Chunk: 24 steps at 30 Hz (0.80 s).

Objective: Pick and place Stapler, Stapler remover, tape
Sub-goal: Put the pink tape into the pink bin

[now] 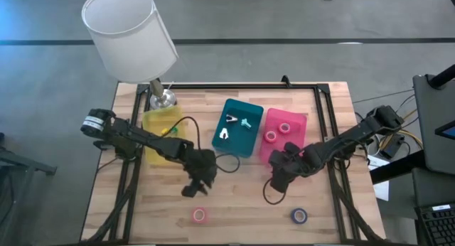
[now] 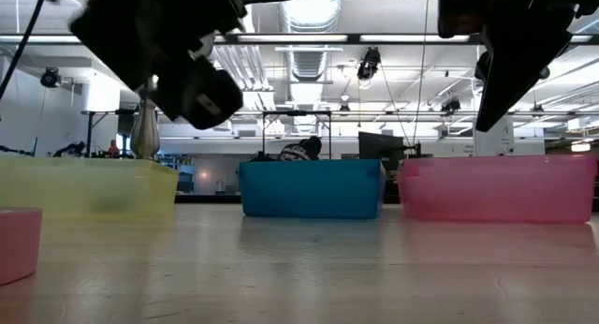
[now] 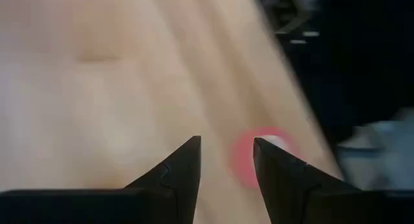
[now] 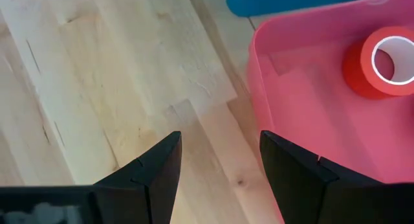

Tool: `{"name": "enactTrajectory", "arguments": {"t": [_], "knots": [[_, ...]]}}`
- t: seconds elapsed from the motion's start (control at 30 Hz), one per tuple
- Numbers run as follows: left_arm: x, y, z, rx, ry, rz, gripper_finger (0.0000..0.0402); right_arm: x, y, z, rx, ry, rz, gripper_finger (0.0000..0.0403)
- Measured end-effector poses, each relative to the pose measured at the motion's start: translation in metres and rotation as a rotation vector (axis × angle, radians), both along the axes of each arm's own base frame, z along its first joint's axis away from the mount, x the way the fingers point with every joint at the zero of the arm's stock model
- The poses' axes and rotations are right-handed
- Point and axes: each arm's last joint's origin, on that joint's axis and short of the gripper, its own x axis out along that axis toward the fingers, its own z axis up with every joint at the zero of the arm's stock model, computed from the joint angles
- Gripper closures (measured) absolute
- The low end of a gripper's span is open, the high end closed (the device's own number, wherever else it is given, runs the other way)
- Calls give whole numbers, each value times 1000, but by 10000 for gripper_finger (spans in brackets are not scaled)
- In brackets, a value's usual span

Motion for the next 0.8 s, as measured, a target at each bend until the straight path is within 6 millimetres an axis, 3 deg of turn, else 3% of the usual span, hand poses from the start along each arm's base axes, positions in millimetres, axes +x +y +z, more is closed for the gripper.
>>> {"name": "enactTrajectory", "arguments": {"t": [0.33,0.63,0.8], "knots": [[-18,-45,-4,-25,37,-131,257,0,0,0,-20,4,49,200],[-22,-63,-5,108,-25,22,257,0,0,0,-76,22,182,199],[-29,-72,-28,56,38,85,257,0,0,0,-149,47,349,200]]}}
